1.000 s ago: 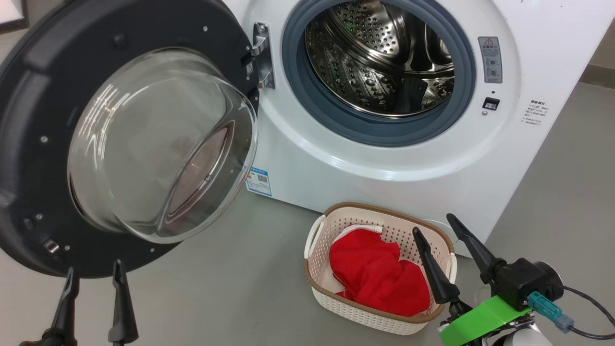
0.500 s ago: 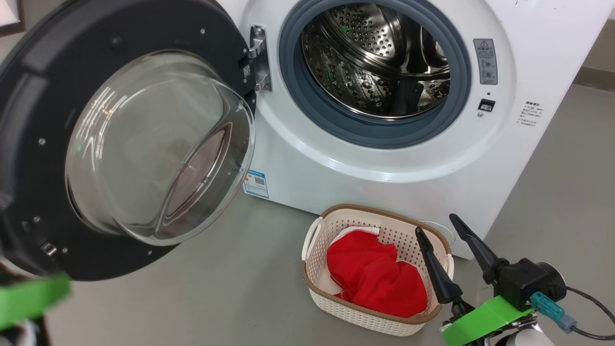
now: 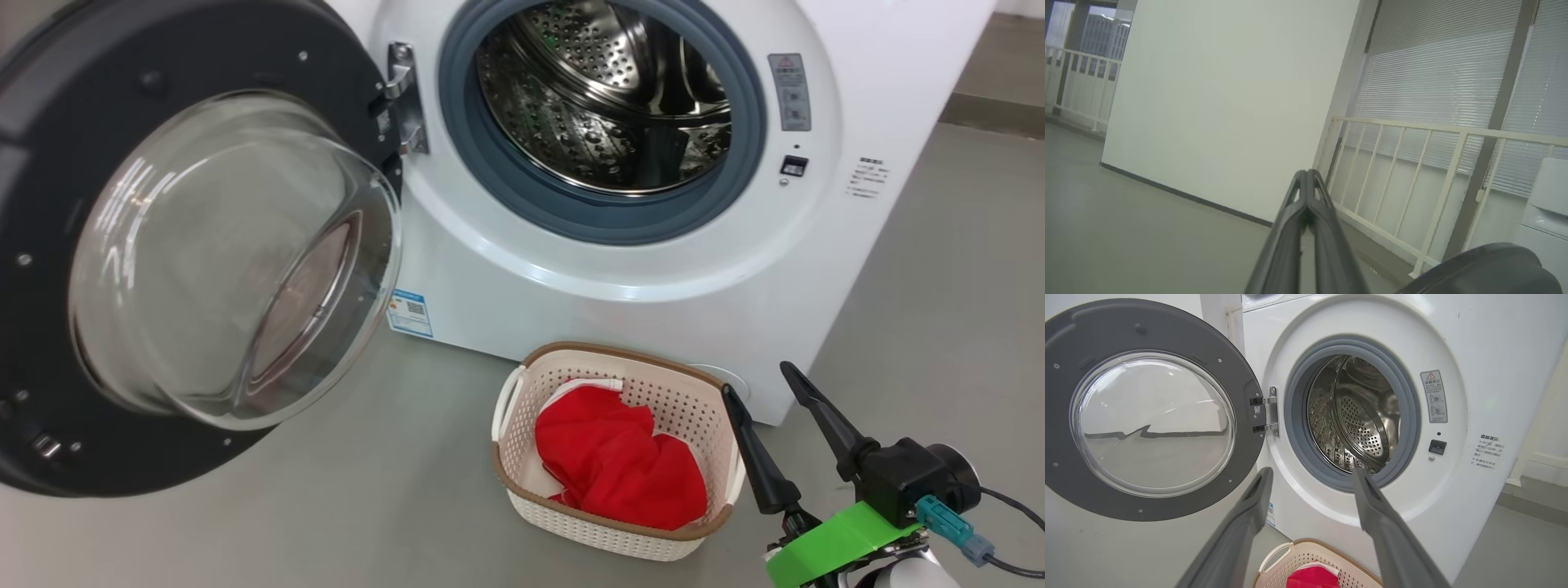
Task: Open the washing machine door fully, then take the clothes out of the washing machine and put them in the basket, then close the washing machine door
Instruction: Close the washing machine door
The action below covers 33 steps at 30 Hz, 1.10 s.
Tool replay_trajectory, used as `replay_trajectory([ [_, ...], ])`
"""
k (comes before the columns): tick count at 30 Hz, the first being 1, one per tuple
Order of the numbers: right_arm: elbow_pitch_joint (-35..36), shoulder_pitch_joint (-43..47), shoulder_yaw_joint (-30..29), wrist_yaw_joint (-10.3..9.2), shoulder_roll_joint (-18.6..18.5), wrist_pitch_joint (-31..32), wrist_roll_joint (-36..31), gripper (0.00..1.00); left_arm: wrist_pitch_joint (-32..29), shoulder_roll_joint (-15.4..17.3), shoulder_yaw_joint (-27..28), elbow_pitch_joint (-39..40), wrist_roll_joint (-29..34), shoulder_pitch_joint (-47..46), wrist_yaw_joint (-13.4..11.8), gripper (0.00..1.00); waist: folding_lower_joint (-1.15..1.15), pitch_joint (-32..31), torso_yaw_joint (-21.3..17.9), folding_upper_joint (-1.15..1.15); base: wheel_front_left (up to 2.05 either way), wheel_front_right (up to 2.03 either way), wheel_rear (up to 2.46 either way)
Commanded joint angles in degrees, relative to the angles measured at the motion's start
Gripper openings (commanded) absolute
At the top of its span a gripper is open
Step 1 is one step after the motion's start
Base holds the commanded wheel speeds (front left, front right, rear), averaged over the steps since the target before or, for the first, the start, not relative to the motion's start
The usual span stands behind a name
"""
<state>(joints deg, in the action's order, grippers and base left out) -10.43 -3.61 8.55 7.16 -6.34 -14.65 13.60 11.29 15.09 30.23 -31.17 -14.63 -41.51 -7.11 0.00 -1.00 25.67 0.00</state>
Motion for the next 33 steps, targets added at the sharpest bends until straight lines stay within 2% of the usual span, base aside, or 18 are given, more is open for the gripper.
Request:
replay_trajectory([
  [1,1.34,-0.69,1.63,0.33,-0.67,-0.35,-0.21,1.00,-1.28,3.34,1.60,-0.67,-1.17,-2.76,-0.33,0.00,0.00,0.03,-0.81,0.00,0.00,0.00,0.00],
  [3,1.19,-0.64,1.98,0.33,-0.83,-0.35,-0.06,1.00,-4.31,3.76,4.01,-6.21,-5.00,-5.67,0.09,0.00,0.00,-0.18,-1.53,0.00,0.00,0.00,0.00],
  [7,1.04,-0.53,2.53,0.33,-1.18,-0.35,0.27,1.00,-10.24,6.12,5.77,-14.03,-7.84,-8.59,-0.21,0.00,0.00,-0.61,-2.96,0.00,0.00,0.00,0.00],
  [13,1.17,0.49,2.16,0.33,-1.46,-0.35,0.51,1.00,-22.77,6.33,7.94,-17.87,-13.58,-10.49,1.51,0.00,0.00,-1.20,-3.65,0.00,0.00,0.00,0.00],
  [18,1.25,1.14,2.43,0.33,-1.13,-0.35,0.77,1.00,-30.50,6.07,8.34,-16.40,-15.87,-8.98,2.26,0.00,0.00,-1.56,-3.70,0.00,0.00,0.00,0.00],
  [21,1.37,1.17,2.46,0.33,-0.92,-0.35,0.93,1.00,-34.30,4.84,8.77,-14.40,-17.59,-7.56,2.93,0.00,0.00,-1.53,-3.43,0.00,0.00,0.00,0.00],
  [26,1.45,1.05,2.97,0.33,-0.87,-0.35,1.31,1.00,-40.14,3.05,9.21,-10.23,-19.66,-4.94,2.79,0.00,0.00,-1.37,-3.17,0.00,0.00,0.00,0.00],
  [33,1.56,0.99,3.50,0.33,-0.98,-0.35,2.01,1.00,-47.22,2.41,9.05,-6.18,-21.58,-2.20,3.24,0.00,0.00,-0.93,-3.26,0.00,0.00,0.00,0.00],
])
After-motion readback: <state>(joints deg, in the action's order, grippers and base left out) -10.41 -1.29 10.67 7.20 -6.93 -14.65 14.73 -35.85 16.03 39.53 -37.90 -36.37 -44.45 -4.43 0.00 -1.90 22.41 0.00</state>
